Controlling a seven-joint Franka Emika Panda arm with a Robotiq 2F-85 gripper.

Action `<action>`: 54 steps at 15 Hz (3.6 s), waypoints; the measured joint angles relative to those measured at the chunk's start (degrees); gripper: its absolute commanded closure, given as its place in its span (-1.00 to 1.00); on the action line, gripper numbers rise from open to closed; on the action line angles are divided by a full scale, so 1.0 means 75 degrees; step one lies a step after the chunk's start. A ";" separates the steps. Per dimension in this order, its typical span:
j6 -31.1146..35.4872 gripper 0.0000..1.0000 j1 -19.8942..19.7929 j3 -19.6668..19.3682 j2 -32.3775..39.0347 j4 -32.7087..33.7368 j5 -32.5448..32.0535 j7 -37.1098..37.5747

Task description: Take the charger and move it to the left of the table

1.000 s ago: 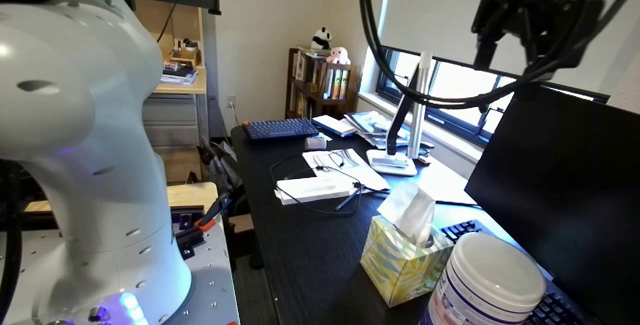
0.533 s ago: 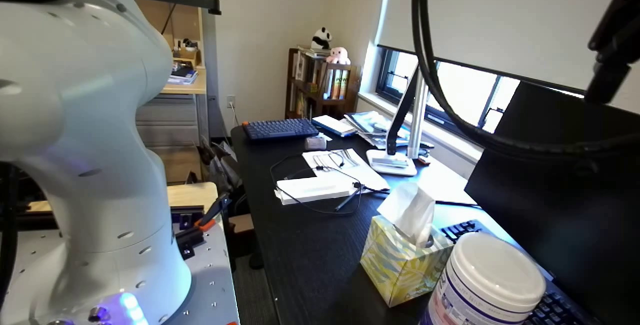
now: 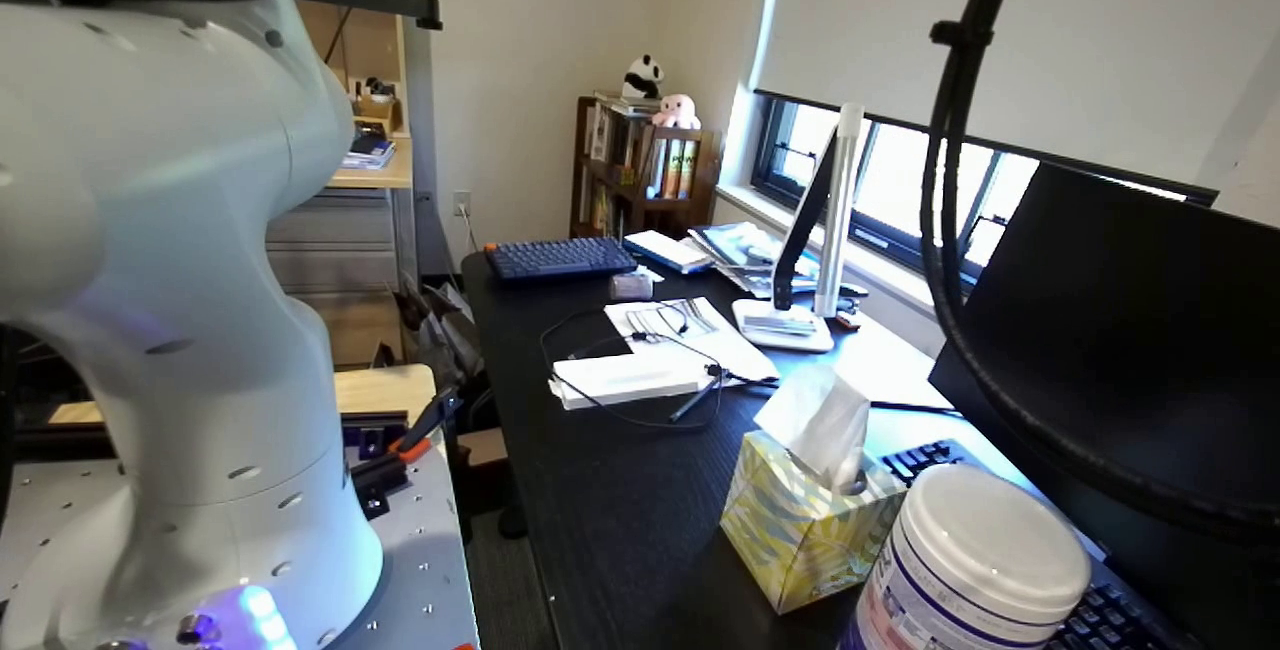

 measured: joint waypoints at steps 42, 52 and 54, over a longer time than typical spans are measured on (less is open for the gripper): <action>0.2270 -1.00 -0.0975 0.0181 0.5562 0.2126 0.1461 0.1493; 0.2216 -1.00 -0.1353 0.0183 0.6612 0.3040 0.1241 0.0479; 0.2082 -1.00 -0.1427 0.0189 0.6659 0.3207 0.1232 0.0238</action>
